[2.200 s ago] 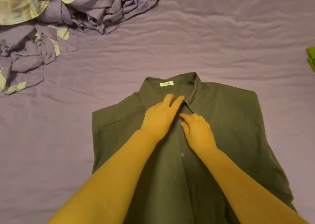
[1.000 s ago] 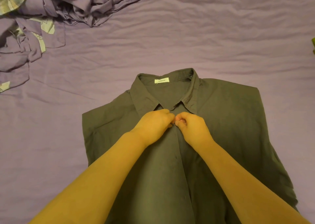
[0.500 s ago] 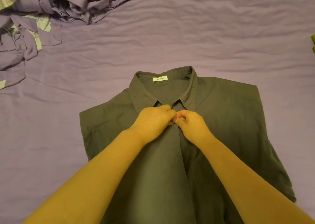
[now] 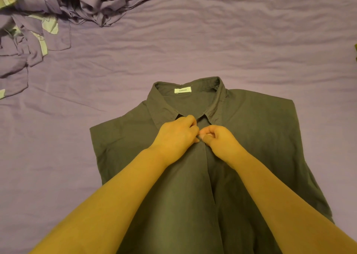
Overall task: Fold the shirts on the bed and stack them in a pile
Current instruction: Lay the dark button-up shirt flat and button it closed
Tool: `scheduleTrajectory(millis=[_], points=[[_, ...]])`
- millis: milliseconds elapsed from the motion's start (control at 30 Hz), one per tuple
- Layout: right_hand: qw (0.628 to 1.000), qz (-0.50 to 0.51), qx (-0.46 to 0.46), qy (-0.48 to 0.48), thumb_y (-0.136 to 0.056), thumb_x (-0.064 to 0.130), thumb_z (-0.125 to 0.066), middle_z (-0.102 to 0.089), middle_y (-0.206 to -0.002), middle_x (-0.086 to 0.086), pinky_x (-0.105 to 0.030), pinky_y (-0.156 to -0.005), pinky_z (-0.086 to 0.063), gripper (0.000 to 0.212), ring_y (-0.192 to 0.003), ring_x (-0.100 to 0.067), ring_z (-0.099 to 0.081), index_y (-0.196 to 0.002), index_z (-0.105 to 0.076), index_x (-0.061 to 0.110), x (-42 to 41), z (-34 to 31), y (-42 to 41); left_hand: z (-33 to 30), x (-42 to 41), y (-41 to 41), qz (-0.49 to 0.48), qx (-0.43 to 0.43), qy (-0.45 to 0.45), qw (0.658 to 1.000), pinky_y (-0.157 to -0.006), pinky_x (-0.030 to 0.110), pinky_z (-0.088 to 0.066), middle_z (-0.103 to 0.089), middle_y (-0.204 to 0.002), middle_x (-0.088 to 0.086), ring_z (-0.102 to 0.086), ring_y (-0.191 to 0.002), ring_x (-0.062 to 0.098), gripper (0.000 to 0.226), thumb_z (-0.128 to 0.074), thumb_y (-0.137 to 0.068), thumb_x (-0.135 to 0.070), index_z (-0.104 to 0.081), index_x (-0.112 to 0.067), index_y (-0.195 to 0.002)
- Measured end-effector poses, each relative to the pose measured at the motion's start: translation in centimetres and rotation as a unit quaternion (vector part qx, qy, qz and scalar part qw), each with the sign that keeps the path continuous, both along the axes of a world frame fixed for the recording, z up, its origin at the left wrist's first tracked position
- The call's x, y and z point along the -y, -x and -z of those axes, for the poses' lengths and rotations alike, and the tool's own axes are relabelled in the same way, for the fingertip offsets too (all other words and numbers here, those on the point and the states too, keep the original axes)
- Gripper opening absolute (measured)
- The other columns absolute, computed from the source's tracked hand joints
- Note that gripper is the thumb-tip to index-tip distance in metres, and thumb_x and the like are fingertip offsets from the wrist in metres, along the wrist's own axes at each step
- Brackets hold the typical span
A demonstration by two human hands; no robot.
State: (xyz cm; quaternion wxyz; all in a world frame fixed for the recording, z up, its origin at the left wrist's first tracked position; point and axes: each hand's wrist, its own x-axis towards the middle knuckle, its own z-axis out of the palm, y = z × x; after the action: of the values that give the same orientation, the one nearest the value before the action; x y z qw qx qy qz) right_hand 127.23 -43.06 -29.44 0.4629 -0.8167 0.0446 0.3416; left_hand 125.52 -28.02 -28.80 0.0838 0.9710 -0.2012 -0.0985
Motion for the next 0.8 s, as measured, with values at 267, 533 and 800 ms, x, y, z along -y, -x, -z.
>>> scheduleTrajectory(millis=[267,533,800], points=[[0.999,0.036,-0.011,-0.034,-0.089,0.018,-0.060,-0.055,-0.087,-0.002,-0.030,-0.080,-0.047,0.017,-0.084,-0.015,-0.054,-0.104,-0.052,0.014,0.5,0.7,0.2,0.5,0.0,0.3,-0.018,-0.032,0.059,0.998,-0.060,0.029,-0.043,-0.048,-0.117,0.003,-0.053,-0.089,0.017,0.023,-0.057,-0.092,-0.029,-0.061,-0.014,-0.109],[0.998,-0.021,0.051,-0.021,-0.088,0.007,-0.057,-0.054,-0.081,0.005,-0.011,-0.067,-0.042,0.026,-0.071,-0.007,-0.049,-0.113,-0.058,0.013,0.7,0.6,1.2,0.2,-0.2,-0.3,-0.001,-0.062,0.008,0.998,-0.065,0.025,-0.034,-0.040,-0.125,0.001,-0.047,-0.094,0.013,0.029,-0.044,-0.098,-0.035,-0.055,-0.016,-0.118],[0.972,-0.056,0.187,0.134,-0.095,0.015,-0.047,-0.065,-0.107,-0.007,-0.029,-0.081,-0.048,0.027,-0.090,-0.016,-0.058,-0.116,-0.064,0.014,-0.2,1.5,1.7,0.6,-0.1,-0.2,0.002,-0.083,0.003,0.997,-0.069,0.027,-0.045,-0.041,-0.123,0.006,-0.048,-0.091,0.016,0.030,-0.044,-0.099,-0.030,-0.052,-0.010,-0.120]])
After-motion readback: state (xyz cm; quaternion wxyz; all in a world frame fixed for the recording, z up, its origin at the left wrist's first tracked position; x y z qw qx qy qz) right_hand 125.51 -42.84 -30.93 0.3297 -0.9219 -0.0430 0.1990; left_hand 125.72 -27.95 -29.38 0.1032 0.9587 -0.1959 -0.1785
